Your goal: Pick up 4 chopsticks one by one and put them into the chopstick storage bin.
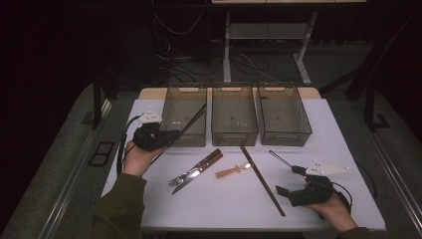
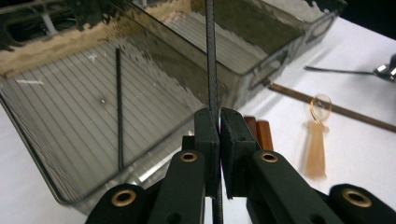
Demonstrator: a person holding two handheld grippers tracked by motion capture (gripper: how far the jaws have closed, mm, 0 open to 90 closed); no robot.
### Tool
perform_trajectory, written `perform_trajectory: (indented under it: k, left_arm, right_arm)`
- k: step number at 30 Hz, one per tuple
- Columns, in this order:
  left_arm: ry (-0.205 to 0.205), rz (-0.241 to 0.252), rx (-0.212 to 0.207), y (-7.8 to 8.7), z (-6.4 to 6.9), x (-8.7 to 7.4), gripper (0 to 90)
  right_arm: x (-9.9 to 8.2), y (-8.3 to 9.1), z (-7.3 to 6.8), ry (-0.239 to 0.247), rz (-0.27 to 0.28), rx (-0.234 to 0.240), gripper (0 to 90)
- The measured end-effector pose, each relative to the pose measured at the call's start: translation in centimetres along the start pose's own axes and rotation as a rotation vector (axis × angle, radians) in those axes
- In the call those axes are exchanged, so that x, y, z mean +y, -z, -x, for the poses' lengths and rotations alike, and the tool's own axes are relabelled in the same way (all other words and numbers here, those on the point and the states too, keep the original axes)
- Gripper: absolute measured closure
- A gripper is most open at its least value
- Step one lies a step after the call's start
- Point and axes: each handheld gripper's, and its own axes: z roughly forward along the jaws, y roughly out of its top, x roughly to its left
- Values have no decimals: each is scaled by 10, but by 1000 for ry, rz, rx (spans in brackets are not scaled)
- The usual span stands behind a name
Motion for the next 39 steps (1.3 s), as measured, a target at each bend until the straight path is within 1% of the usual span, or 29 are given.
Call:
perform_trajectory:
  k: [3, 10, 15, 22, 26, 28, 32, 35, 37, 39]
  left_arm:
    - [9, 13, 4, -3, -4, 8, 855]
    - [22, 30, 21, -11, -11, 26, 855]
    - [39, 38, 34, -21, -17, 36, 855]
    - [52, 55, 60, -33, -27, 54, 855]
    - [67, 68, 80, -40, -34, 63, 855]
    - [79, 70, 90, -44, -37, 65, 855]
    - [87, 64, 118, -55, -45, 67, 855]
    - [81, 63, 153, -62, -51, 66, 855]
    - [94, 66, 166, -67, -56, 63, 854]
    - [95, 58, 182, -72, -61, 61, 854]
  right_arm:
    - [0, 0, -1, -5, -5, 3, 25]
    - [0, 0, 1, -20, 10, 8, 25]
    - [0, 0, 0, -20, 14, 14, 25]
    - [0, 1, 0, -24, 17, 20, 25]
    - [1, 1, 0, -27, 19, 20, 25]
    - [1, 1, 0, -25, 19, 21, 25]
    - [1, 1, 0, -23, 20, 21, 25]
    - [1, 1, 0, -19, 25, 21, 25]
    - [0, 2, 0, -23, 31, 22, 25]
    - [0, 2, 0, -26, 31, 26, 25]
